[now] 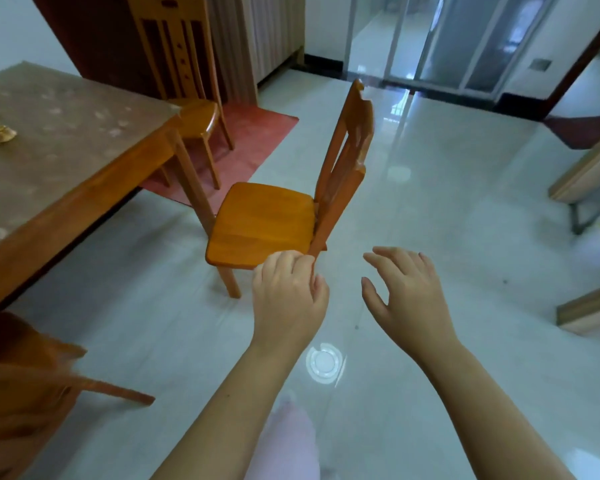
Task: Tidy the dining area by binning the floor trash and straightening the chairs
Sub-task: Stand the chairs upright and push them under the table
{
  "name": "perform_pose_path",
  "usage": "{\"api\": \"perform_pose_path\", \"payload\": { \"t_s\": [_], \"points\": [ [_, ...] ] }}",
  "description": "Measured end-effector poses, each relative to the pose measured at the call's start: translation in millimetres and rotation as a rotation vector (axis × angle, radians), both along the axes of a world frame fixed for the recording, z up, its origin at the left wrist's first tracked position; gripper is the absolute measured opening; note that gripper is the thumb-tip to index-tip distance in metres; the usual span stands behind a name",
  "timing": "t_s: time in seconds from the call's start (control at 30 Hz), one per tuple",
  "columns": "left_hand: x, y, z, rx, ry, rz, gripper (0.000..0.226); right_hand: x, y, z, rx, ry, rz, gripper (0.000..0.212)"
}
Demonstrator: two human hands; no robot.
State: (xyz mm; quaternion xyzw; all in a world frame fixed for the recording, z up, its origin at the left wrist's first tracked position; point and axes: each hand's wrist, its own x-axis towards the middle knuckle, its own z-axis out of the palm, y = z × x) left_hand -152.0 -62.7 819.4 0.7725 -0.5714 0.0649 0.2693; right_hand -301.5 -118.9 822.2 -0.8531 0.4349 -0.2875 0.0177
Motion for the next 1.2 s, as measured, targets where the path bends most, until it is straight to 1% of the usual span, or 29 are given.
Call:
{"api": "perform_pose_path", "payload": {
  "t_s": [0.13, 0.33, 0.47, 0.6, 0.73, 0.83, 0.93, 1.07, 1.2],
  "points": [
    [4, -62, -4, -0.029, 0.023, -0.019, 0.024, 9, -57, -5, -0.022, -0.029, 0.033, 0.031],
    [28, -179, 9, 0.003, 0.087, -0.001, 0.027, 34, -172, 6, 0.02, 0.01, 0.037, 0.033],
    [36, -243, 18, -0.022, 0.081, -0.047, 0.025, 49, -236, 10, 0.014, 0.045, 0.03, 0.028],
    [38, -289, 19, 0.011, 0.1, -0.043, 0.027, 51, -288, 5, 0.042, 0.063, 0.042, 0.029],
    [31, -327, 14, 0.067, 0.114, -0.006, 0.029, 44, -336, 0, 0.046, 0.079, 0.098, 0.029],
    [22, -358, 10, 0.067, 0.136, 0.068, 0.03, 40, -377, -4, 0.044, 0.071, 0.193, 0.03],
    [6, -388, 7, 0.053, 0.173, 0.134, 0.029, 35, -421, -7, 0.019, 0.062, 0.332, 0.029],
    [-24, -420, 5, 0.047, 0.212, 0.319, 0.019, 25, -479, -4, 0.04, 0.104, 0.521, 0.035],
    [-42, -441, 1, 0.081, 0.237, 0.469, 0.022, 24, -523, -3, 0.068, 0.137, 0.678, 0.038]
  ]
}}
